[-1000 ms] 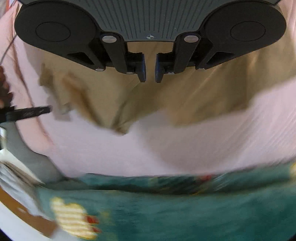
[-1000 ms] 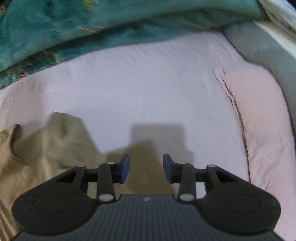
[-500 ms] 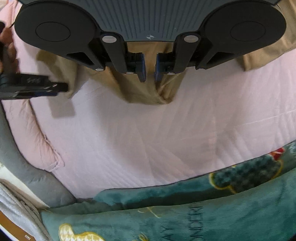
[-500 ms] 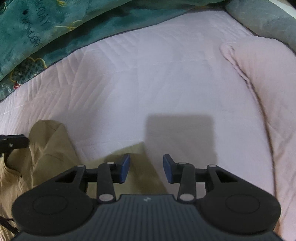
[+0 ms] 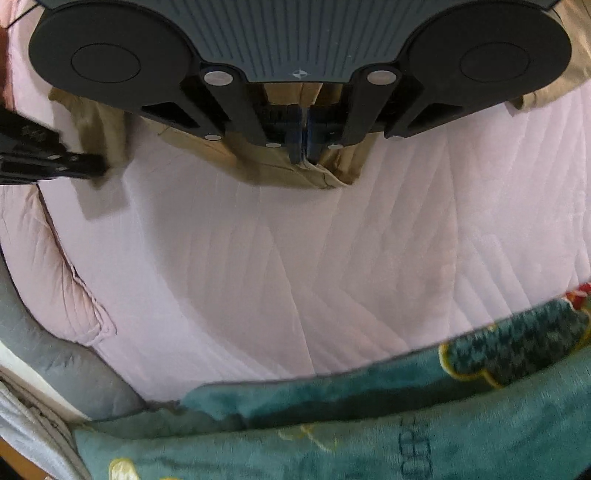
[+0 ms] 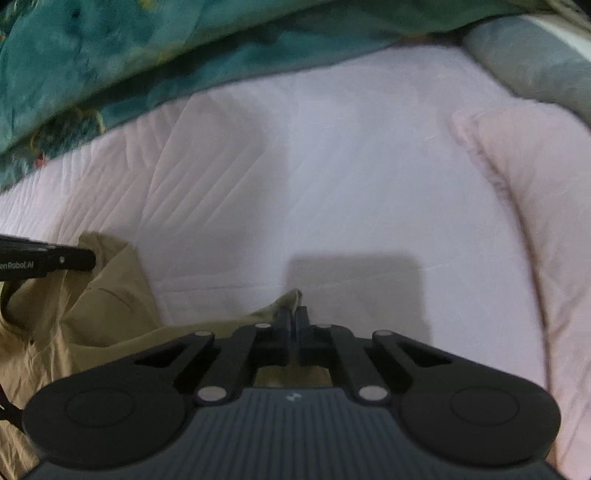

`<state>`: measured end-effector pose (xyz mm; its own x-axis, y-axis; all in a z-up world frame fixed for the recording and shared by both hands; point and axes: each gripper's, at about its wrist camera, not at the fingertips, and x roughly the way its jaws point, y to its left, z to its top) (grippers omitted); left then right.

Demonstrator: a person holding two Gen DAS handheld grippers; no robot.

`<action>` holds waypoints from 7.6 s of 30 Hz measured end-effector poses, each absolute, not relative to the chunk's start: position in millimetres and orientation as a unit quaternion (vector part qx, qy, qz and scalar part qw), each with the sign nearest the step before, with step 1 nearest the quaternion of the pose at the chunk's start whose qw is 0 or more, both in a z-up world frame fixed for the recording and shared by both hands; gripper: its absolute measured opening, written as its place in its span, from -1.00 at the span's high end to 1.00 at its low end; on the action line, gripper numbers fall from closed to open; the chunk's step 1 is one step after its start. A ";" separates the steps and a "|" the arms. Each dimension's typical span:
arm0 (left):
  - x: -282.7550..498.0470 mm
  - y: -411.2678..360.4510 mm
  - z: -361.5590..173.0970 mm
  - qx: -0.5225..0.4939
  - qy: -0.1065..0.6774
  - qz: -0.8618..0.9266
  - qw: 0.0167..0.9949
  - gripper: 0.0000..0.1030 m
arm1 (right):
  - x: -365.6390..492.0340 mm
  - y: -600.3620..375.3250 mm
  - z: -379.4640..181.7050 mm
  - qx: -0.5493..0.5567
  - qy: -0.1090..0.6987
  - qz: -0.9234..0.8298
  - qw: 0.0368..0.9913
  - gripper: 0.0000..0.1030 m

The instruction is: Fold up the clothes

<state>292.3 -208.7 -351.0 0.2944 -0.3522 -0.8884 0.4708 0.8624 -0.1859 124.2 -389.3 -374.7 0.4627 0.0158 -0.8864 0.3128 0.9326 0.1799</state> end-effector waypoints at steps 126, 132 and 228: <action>-236.8 108.5 -366.4 -0.057 0.631 -0.027 0.773 -0.16 | -260.0 -244.1 -373.3 0.181 0.643 -0.098 0.738 0.34; -238.9 103.3 -362.0 -0.053 0.632 -0.020 0.773 -0.16 | -255.4 -248.0 -378.2 0.174 0.645 -0.098 0.738 0.34; 207.5 88.2 -209.6 -0.064 0.641 -0.016 0.765 0.89 | 94.1 -292.1 -230.1 0.173 0.571 -0.069 0.799 0.96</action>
<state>207.5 88.2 -209.6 0.1784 -0.1059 -0.9782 -0.0579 0.9913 -0.1179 94.1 -292.1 -230.1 0.3377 0.0875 -0.9372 0.3087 0.9303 0.1981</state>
